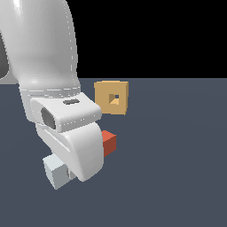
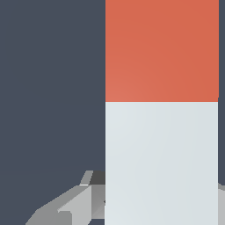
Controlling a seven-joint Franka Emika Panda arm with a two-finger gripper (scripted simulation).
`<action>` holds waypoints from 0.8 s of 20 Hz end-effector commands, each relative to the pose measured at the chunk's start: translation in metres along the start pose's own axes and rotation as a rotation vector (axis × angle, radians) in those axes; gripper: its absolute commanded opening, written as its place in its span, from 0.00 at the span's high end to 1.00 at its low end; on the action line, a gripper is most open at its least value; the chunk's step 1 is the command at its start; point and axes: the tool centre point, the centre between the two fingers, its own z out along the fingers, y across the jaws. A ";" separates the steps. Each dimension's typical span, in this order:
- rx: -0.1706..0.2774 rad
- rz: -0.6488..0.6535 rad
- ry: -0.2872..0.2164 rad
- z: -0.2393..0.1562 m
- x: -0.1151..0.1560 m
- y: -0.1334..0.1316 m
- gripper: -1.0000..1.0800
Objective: Insert the peg into the horizontal hole in a box.
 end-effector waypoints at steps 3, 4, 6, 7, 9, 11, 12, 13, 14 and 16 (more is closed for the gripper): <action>-0.001 -0.023 0.000 -0.003 0.011 -0.002 1.00; -0.001 -0.034 0.000 -0.004 0.016 -0.003 1.00; -0.001 -0.061 0.000 -0.007 0.030 -0.006 1.00; -0.001 -0.078 -0.001 -0.009 0.038 -0.008 1.00; -0.002 -0.119 -0.001 -0.013 0.058 -0.014 1.00; -0.002 -0.170 -0.002 -0.019 0.082 -0.022 1.00; -0.002 -0.199 -0.002 -0.023 0.095 -0.027 1.00; -0.002 -0.231 -0.002 -0.026 0.110 -0.034 1.00; -0.003 -0.266 -0.002 -0.030 0.125 -0.041 1.00; -0.003 -0.332 -0.002 -0.037 0.155 -0.056 1.00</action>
